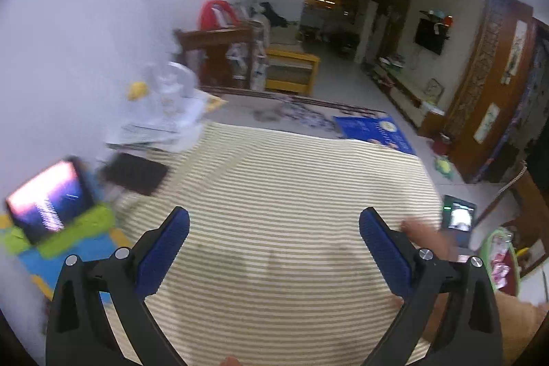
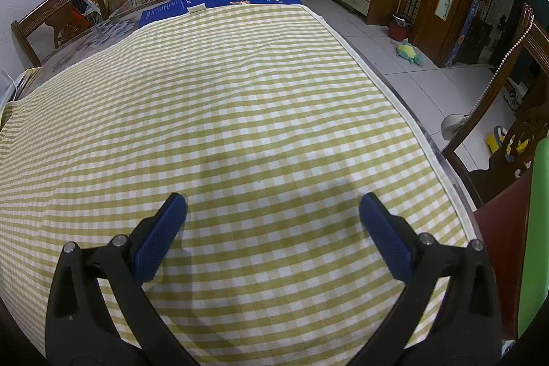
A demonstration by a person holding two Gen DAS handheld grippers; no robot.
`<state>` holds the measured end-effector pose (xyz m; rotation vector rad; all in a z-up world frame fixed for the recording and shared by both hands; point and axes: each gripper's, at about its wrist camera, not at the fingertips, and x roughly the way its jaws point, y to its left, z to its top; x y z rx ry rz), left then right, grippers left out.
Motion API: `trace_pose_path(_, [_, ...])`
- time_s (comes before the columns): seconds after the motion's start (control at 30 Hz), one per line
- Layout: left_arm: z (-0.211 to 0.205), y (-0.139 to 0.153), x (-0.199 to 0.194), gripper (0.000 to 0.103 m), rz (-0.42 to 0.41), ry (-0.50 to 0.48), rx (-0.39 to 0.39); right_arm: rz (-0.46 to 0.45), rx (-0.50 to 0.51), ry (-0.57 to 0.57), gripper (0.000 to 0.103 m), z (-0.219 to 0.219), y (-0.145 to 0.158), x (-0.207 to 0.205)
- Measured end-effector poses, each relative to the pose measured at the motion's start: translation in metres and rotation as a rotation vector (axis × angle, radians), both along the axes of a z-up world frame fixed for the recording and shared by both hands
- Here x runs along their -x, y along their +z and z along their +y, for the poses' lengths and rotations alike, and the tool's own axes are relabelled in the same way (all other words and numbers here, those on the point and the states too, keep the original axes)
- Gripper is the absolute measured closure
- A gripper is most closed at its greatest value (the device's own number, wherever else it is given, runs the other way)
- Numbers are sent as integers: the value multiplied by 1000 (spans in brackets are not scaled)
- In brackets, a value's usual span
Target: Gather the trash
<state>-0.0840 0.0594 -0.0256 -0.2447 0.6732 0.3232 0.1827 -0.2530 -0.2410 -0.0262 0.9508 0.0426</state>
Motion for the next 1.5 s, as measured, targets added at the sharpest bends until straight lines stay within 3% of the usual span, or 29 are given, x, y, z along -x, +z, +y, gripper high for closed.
trace_pose_path(0.13, [54,8,45,8,-2,92,-55,0,0,0,3,0,0,0])
trace_pose_path(0.23, [100,1,81,8,65,230,-74,0,0,0,3,1,0,0])
trace_pose_path(0.4, [156,-17,123,8,123,401,-6,0,0,0,3,0,0,0])
trace_pose_path(0.53, [173,-23,137,8,132,451,17,0,0,0,3,0,0,0])
trace_pose_path(0.83, [177,-30,127,8,149,442,17,0,0,0,3,0,0,0])
trace_pose_path(1.23, [147,-16,102,8,140,367,-75,0,-1,0,3,1,0,0])
trace_pose_path(1.5, [145,-9,105,8,132,378,-113,0,-1,0,3,0,0,0])
